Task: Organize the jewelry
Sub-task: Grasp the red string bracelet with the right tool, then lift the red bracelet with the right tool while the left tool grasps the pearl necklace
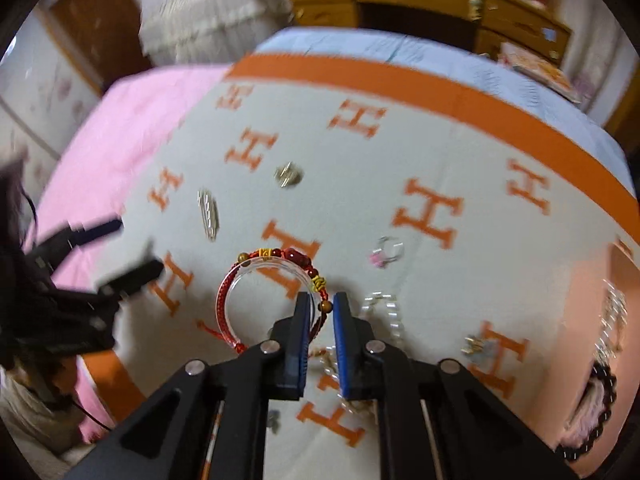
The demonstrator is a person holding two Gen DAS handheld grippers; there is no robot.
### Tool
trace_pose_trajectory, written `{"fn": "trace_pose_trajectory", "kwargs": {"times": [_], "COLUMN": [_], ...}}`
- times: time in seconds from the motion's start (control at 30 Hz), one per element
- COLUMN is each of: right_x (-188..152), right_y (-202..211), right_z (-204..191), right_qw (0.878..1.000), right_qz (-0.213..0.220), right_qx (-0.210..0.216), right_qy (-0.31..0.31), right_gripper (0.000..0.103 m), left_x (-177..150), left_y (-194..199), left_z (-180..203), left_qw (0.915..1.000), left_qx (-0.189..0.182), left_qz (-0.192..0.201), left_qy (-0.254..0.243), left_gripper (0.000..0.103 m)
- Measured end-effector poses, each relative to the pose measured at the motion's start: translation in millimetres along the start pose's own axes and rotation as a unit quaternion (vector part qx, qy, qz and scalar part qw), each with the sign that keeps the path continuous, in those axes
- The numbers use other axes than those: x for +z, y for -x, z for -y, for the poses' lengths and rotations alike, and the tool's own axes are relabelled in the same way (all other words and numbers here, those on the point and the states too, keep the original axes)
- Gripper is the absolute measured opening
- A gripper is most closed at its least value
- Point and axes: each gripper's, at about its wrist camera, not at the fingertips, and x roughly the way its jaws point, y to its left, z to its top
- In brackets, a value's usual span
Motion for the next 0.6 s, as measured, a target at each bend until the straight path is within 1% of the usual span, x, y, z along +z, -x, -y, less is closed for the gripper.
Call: {"fn": "trace_pose_trajectory", "kwargs": {"times": [0.13,0.17,0.3,0.4,0.5,0.6], "right_x": [-10.7,-16.5,-34.3,-47.9,-58.9,-65.1], "right_y": [36.4,46.3,63.5,72.3,82.2,92.9], "right_z": [22.7,29.7,52.3,64.8,76.8,88.1], "right_qw": [0.997,0.995,0.989,0.984,0.980,0.976], "right_qz": [0.048,0.062,0.080,0.091,0.104,0.121], "right_qx": [-0.020,-0.033,-0.052,-0.055,-0.054,-0.059], "right_qy": [-0.050,-0.067,-0.115,-0.141,-0.160,-0.172], "right_gripper": [0.011,0.011,0.011,0.011,0.011,0.011], "left_x": [1.1,2.0,7.1,18.2,26.2,35.5], "left_y": [3.3,3.2,3.2,0.8,-0.9,-3.2], "left_z": [26.0,35.5,71.2,101.0,121.1,138.0], "left_qw": [0.9994,0.9989,0.9953,0.9897,0.9849,0.9783], "left_qx": [-0.018,-0.024,-0.054,-0.083,-0.096,-0.119], "left_qz": [0.002,0.002,0.000,-0.009,-0.020,-0.044], "left_qy": [-0.029,-0.039,-0.080,-0.116,-0.142,-0.164], "left_gripper": [0.091,0.091,0.091,0.091,0.087,0.084]}}
